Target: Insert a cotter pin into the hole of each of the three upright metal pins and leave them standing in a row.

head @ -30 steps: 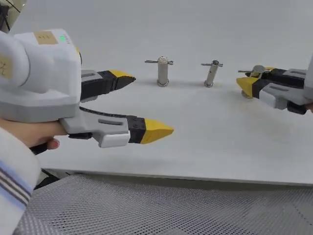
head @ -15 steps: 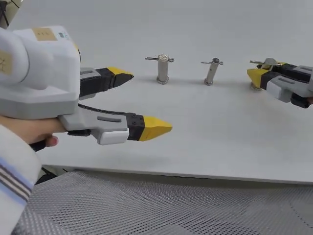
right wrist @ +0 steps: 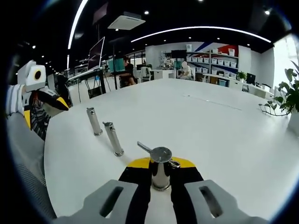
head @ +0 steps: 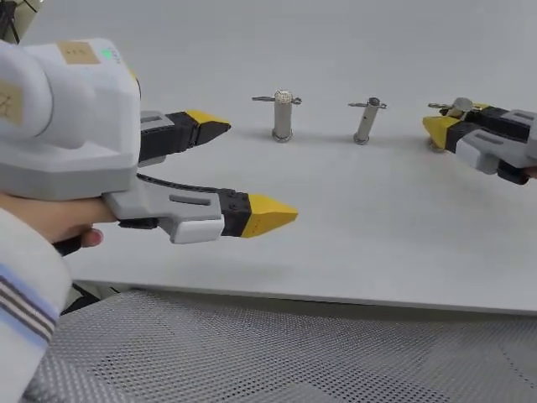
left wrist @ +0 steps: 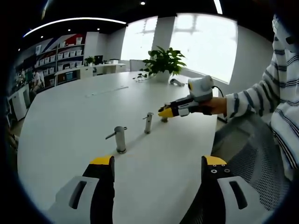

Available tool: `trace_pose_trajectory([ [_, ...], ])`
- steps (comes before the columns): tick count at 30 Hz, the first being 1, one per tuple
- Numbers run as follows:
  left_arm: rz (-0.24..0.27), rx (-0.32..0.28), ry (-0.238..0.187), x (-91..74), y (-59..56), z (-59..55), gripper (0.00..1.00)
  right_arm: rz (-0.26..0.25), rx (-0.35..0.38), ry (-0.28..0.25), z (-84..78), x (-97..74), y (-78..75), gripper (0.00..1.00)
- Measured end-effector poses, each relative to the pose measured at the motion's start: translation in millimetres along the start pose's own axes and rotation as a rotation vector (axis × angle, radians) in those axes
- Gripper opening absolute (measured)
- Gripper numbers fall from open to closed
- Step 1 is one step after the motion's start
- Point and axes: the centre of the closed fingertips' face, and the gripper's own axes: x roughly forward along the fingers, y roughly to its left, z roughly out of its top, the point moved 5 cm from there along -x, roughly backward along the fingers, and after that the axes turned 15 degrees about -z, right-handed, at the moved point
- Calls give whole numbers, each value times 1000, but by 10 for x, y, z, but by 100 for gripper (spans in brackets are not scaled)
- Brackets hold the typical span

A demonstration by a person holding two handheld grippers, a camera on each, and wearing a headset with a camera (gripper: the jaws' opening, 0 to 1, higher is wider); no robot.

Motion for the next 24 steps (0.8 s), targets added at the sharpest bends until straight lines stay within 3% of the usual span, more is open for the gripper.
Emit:
trace_pose_trajectory([
  [10,-3,0,-1,-22,23,-6,75,12,-30,47,-41,-12,-22,10],
  [15,4,2,-3,-32,9,14,75,19,-29,67,-22,-84,5,36],
  [17,7,-1,-7,-35,3,27,75,31,-43,48,56,-140,38,41],
  [21,13,-21,-11,-49,21,30,76,74,-17,77,144,-254,104,55],
  [24,38,-18,-2,-84,58,32,81,71,-69,34,289,-368,112,64],
])
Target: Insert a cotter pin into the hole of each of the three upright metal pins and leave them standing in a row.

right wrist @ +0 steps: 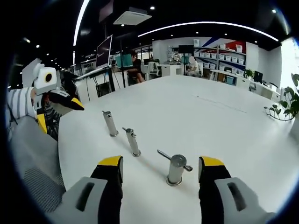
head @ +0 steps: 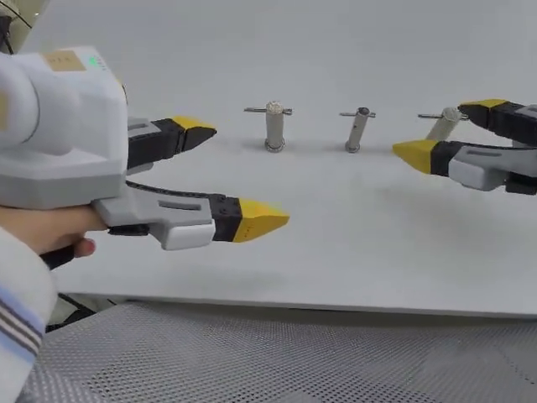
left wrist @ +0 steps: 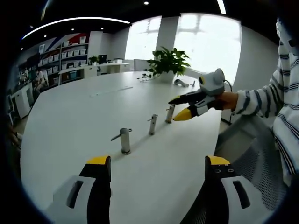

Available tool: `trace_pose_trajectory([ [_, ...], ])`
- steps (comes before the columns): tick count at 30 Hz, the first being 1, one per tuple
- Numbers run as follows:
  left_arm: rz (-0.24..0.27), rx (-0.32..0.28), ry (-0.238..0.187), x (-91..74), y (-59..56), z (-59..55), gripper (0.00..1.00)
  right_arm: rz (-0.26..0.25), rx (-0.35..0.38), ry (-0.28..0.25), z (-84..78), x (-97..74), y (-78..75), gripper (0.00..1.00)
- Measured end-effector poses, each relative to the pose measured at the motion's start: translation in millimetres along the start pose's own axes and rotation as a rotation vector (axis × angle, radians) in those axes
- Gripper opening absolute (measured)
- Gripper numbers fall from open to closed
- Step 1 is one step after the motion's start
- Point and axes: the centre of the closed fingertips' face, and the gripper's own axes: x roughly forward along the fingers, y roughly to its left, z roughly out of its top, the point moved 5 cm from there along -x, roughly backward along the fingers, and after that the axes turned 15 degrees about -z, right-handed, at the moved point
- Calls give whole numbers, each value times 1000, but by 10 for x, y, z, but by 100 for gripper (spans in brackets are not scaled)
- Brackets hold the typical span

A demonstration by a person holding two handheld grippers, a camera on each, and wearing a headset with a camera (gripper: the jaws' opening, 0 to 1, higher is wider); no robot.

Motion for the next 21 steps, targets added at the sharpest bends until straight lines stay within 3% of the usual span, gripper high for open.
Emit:
trace_pose_trajectory([
  [3,12,-14,-33,-17,4,54,84,-9,-34,-24,104,-125,9,69],
  [9,62,-42,-91,-88,89,91,90,-11,-25,-54,236,-332,83,79],
  [13,70,-61,-110,-116,108,71,94,-14,-37,-31,218,-403,135,88],
  [18,106,-89,-128,-145,161,49,99,-30,14,32,98,-451,139,95],
  [21,121,-99,-110,-149,167,30,99,-43,55,59,45,-469,141,98],
])
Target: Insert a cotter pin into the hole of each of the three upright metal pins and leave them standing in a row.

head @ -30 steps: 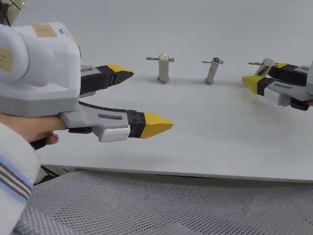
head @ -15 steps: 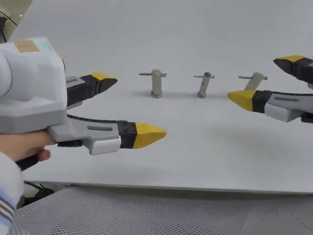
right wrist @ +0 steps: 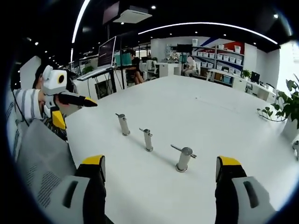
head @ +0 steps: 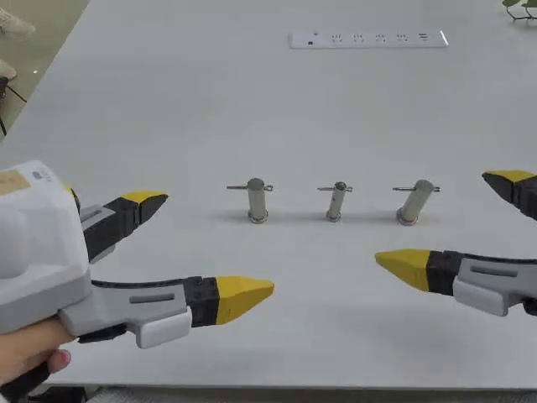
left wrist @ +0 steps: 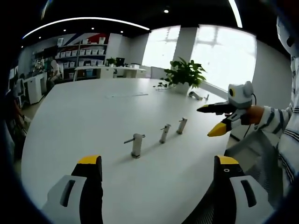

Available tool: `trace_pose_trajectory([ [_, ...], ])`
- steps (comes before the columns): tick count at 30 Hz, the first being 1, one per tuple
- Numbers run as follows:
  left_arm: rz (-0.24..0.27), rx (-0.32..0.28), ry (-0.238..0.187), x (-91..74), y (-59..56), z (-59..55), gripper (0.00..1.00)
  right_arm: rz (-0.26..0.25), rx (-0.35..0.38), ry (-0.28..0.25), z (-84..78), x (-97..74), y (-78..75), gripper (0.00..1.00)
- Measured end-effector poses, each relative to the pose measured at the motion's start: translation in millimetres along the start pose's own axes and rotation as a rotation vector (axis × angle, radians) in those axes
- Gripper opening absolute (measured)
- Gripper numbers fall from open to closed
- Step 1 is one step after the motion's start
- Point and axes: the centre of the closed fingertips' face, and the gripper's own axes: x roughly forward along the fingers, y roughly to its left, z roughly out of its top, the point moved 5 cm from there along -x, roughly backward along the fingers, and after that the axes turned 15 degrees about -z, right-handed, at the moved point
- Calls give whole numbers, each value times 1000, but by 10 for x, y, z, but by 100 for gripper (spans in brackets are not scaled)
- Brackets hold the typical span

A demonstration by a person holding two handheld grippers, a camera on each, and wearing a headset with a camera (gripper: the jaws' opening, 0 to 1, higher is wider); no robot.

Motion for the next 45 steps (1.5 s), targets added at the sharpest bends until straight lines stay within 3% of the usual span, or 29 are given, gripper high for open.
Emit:
trace_pose_trajectory([
  [6,15,-28,22,7,14,-63,99,-49,81,26,-82,-33,-62,98],
  [13,44,-53,90,14,54,-189,99,-57,136,86,-225,-73,-78,98],
  [17,58,-62,83,-23,85,-189,99,-84,79,132,-313,-112,-108,98],
  [21,70,-75,97,-75,85,-217,99,-80,80,164,-357,-149,-97,98],
  [36,123,-112,77,-165,82,-232,99,-104,81,176,-305,-238,-130,97],
  [45,142,-101,72,-189,53,-228,97,-106,70,184,-279,-234,-133,97],
])
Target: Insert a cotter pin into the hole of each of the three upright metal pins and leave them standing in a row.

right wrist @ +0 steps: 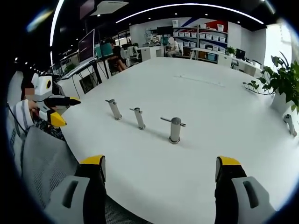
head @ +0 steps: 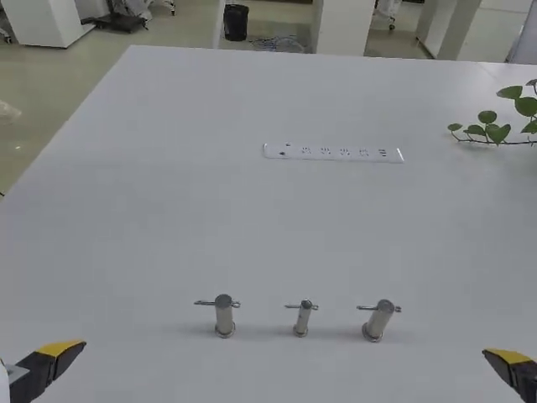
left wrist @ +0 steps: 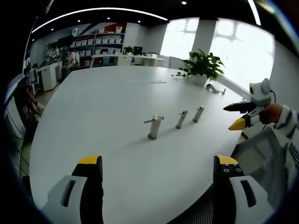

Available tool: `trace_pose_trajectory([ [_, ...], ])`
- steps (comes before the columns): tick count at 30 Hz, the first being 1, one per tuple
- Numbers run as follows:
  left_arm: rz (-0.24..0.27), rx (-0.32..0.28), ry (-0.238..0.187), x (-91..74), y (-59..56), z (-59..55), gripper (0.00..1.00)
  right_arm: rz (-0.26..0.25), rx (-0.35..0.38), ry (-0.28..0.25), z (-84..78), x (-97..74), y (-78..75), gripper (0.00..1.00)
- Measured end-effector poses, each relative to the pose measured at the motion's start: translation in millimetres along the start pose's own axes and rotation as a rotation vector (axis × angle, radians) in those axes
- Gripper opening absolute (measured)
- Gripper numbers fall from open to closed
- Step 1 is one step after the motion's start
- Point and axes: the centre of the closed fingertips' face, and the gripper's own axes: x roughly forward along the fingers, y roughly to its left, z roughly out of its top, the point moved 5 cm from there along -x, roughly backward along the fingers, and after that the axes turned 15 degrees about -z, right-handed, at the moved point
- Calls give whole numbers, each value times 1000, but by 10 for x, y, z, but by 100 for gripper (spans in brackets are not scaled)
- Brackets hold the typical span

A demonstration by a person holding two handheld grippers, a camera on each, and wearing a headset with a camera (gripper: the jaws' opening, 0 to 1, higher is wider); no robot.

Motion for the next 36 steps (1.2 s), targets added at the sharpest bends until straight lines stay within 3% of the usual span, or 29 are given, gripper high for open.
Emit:
trace_pose_trajectory([
  [9,5,-6,-7,-19,-20,-9,97,-4,-6,-2,45,-9,-6,96],
  [18,15,29,17,-12,-12,57,97,5,-23,11,29,-20,13,96],
  [36,20,17,17,-38,9,70,95,7,-49,31,32,-7,2,95],
])
